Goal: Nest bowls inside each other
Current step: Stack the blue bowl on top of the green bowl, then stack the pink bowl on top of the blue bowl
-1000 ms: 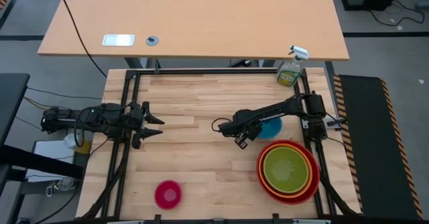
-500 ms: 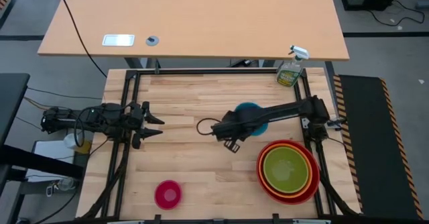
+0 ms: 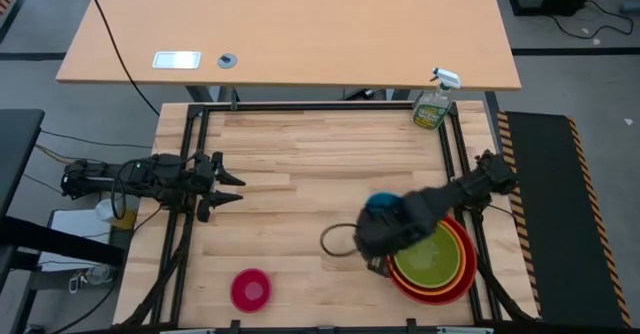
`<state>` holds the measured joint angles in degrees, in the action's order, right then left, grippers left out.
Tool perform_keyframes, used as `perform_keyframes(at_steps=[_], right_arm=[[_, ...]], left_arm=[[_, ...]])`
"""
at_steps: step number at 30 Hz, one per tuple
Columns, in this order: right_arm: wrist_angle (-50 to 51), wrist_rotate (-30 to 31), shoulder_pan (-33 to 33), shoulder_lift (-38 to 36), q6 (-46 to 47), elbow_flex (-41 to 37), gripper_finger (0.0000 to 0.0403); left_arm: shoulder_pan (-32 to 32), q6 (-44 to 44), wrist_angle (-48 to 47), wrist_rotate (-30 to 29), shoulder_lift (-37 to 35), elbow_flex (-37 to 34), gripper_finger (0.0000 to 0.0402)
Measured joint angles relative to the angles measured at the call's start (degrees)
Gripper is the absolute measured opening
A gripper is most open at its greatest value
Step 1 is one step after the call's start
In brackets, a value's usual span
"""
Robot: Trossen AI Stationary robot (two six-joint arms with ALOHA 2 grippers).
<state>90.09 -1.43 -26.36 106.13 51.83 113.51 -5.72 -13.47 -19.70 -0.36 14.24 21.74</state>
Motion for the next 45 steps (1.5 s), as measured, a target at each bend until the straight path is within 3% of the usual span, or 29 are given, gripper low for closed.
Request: perform_keyframes(at_steps=[9, 18, 25, 29, 37, 43, 45], right_arm=[[0.06, -2.05, -9.58, -4.59, 21.22, -8.89, 0.0030], [-1.11, -4.71, -14.02, -9.27, 31.05, -26.87, 0.0031], [-19.88, -5.81, -14.49, -11.96, 32.64, -39.69, 0.0031], [-21.53, -6.02, -13.73, -12.07, 35.32, -43.01, 0.0038], [-24.86, -8.24, -12.24, -12.07, 37.83, -43.42, 0.0126], [-25.91, -23.52, -9.52, -12.18, 38.66, -43.28, 0.0191], [-25.32, -25.10, -8.94, -12.22, 39.49, -42.00, 0.0201]], left_arm=[[0.00, -0.73, 1.18, 0.00, 0.00, 0.01, 0.0194], [0.00, -0.75, 4.70, 0.00, 0.01, 0.02, 0.0194], [0.00, -0.75, 4.97, 0.00, 0.02, 0.02, 0.0194], [0.00, -0.75, 4.93, 0.00, 0.02, 0.02, 0.0194], [0.00, -0.51, 4.94, 0.00, 0.00, 0.02, 0.0194], [0.00, -0.45, 5.53, 0.00, 0.00, 0.02, 0.0194], [0.00, -0.42, 5.74, 0.00, 0.00, 0.02, 0.0194]])
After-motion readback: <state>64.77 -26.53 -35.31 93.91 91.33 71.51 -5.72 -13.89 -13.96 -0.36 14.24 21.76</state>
